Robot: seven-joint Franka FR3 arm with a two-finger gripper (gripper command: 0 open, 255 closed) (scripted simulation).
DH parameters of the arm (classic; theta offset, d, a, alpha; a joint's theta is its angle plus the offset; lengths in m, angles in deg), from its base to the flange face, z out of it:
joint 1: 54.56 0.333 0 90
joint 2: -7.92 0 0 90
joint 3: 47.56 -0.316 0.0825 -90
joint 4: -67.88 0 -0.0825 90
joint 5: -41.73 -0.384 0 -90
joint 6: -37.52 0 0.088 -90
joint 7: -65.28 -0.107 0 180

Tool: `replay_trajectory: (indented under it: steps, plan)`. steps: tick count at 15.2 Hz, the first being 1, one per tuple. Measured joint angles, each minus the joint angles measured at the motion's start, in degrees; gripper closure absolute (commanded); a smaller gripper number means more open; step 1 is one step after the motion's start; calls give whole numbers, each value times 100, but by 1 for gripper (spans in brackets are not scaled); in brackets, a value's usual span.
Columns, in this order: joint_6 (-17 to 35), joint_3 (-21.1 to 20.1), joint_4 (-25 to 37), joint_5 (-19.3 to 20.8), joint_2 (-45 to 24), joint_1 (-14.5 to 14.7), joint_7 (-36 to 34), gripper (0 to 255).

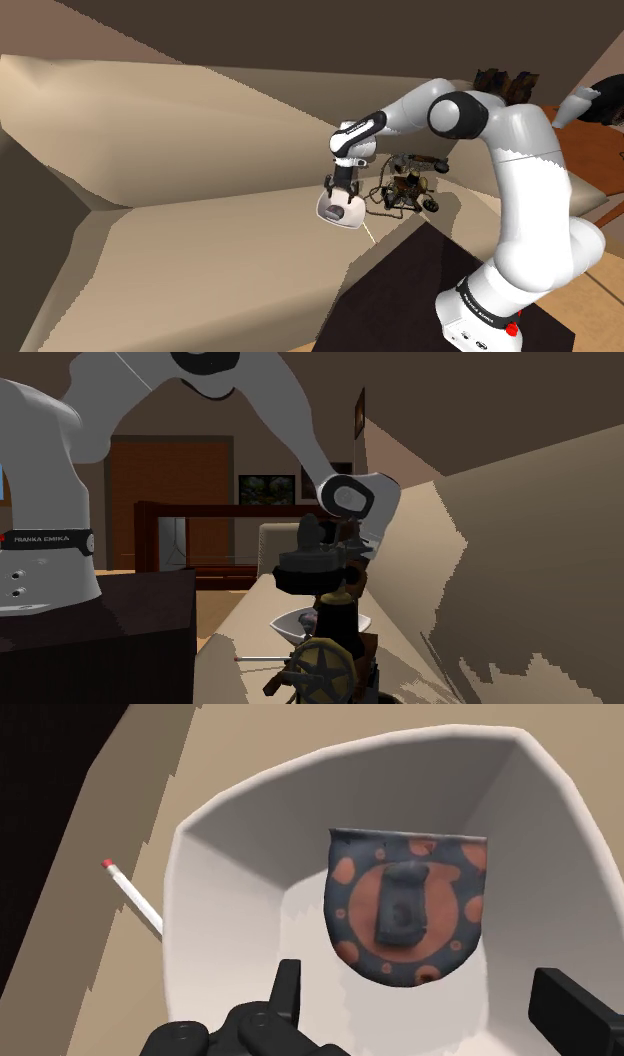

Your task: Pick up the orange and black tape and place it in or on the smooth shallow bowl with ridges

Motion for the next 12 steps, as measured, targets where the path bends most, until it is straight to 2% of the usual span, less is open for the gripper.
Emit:
replay_trajectory:
  steps: [7, 12]
  plan:
    - [329, -25, 57, -77, -408, -27, 37, 0]
    - [425, -32, 6, -85, -446, -14, 34, 0]
